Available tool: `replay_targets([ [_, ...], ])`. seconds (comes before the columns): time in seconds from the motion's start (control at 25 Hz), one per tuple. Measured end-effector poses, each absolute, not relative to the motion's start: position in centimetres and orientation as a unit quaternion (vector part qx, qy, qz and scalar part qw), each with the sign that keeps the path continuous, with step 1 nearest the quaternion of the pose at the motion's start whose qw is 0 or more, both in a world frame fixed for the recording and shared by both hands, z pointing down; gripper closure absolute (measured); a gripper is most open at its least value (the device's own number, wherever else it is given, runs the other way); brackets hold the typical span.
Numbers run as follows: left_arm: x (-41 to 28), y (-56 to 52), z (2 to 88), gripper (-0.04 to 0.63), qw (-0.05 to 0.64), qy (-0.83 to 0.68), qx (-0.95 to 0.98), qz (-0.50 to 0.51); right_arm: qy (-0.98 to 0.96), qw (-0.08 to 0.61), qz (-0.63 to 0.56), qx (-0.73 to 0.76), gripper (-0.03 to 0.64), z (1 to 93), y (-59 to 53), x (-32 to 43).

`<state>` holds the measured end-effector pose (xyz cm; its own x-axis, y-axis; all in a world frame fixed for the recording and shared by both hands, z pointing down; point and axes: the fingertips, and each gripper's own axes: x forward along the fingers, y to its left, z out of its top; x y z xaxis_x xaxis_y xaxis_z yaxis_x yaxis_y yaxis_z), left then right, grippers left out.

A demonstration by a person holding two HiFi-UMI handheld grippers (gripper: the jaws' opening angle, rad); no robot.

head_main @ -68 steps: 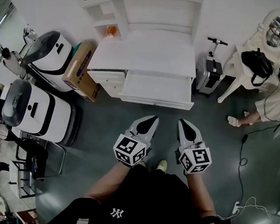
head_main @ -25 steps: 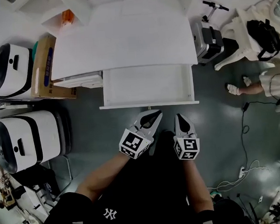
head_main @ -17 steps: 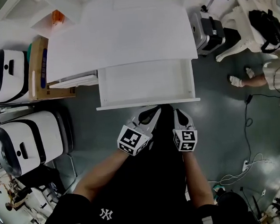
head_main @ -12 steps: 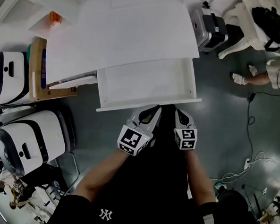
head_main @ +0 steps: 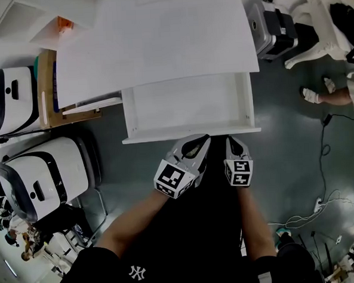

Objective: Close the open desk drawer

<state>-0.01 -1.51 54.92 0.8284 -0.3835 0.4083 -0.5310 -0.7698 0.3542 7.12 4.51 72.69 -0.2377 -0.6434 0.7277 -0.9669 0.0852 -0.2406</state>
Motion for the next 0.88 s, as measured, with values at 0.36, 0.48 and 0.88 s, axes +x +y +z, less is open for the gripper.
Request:
replay_targets([
  [0.36,0.9,-2.9,56.5,0.595,0.250,-0.254,0.920,0.162,-0.699,0.213,0.366,0.576,0.594,73.1,3.1,7.1],
  [0.48,1.1,-3.5,56.8,0.595,0.251,-0.260,0.918,0.162,-0.699,0.213,0.367,0.576,0.594,73.2,2.3,7.4],
  [0.88,1.3,-6.9,56.4,0.595,0.258,-0.285,0.910,0.159,-0.712,0.218,0.358,0.564,0.594,73.1,-2.7,8.0],
])
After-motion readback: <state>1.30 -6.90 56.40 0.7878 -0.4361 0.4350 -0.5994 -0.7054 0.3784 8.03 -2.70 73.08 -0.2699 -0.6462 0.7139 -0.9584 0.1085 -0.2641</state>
